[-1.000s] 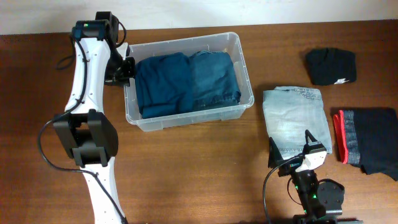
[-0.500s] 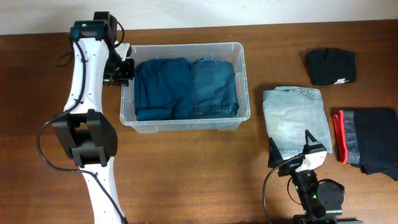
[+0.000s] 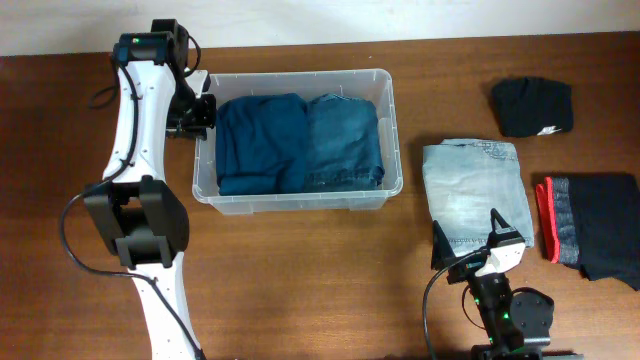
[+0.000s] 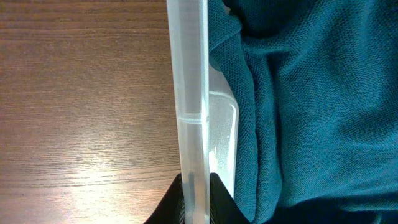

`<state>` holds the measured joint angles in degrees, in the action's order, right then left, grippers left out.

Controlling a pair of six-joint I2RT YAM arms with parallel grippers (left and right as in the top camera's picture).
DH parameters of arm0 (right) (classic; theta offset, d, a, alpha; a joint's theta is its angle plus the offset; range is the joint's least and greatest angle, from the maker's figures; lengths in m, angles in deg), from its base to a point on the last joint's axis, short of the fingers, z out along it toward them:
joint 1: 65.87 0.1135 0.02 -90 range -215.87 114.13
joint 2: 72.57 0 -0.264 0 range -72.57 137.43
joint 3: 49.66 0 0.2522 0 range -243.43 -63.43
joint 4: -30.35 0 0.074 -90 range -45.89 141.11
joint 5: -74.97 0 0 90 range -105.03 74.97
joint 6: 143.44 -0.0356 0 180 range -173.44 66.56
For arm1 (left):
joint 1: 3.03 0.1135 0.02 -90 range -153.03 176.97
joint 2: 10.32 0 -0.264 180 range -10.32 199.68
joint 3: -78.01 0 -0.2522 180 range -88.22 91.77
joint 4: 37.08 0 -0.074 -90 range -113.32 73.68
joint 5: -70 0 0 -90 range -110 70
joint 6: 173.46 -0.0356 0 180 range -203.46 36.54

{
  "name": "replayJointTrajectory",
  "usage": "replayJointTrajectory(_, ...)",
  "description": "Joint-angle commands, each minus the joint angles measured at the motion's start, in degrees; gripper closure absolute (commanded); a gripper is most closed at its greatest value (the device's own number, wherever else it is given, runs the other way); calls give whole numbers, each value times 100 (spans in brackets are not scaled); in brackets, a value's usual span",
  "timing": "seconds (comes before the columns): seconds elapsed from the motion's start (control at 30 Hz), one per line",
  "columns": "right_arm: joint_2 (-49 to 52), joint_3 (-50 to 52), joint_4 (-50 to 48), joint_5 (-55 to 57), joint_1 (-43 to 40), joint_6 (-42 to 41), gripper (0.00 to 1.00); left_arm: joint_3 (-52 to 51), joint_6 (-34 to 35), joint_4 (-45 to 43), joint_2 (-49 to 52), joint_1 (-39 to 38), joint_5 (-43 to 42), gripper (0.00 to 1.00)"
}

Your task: Pack container

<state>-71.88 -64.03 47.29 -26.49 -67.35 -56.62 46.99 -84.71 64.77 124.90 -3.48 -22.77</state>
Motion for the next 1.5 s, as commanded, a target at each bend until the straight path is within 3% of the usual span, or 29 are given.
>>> replayJointTrajectory(0.0,-48,28,42,52,-44,-4,2,-28,63,90,33,24,59,89)
replayJointTrajectory(0.03,-48,28,42,52,-44,-4,2,-28,63,92,33,24,59,77)
replayJointTrajectory(0.07,-48,28,42,52,-44,-4,1,-28,61,92,33,24,59,73)
replayJointTrajectory(0.53,-48,28,42,52,-44,-4,1,334,39,195,-24,24,59,70)
replayJointTrajectory(0.67,-48,28,42,52,-44,-4,2,791,39,520,-103,26,61,52)
replayJointTrajectory(0.87,-48,28,42,52,-44,-4,2,1462,42,861,-435,24,-72,39)
replayJointTrajectory(1.03,-48,28,42,52,-44,-4,2,1602,61,861,-1032,42,-234,36)
replayJointTrajectory(1.1,-48,28,42,52,-44,-4,2,1602,63,861,-1281,92,-219,28)
replayJointTrajectory(1.47,-48,28,42,52,-44,-4,2,1600,210,861,-2761,275,-236,26)
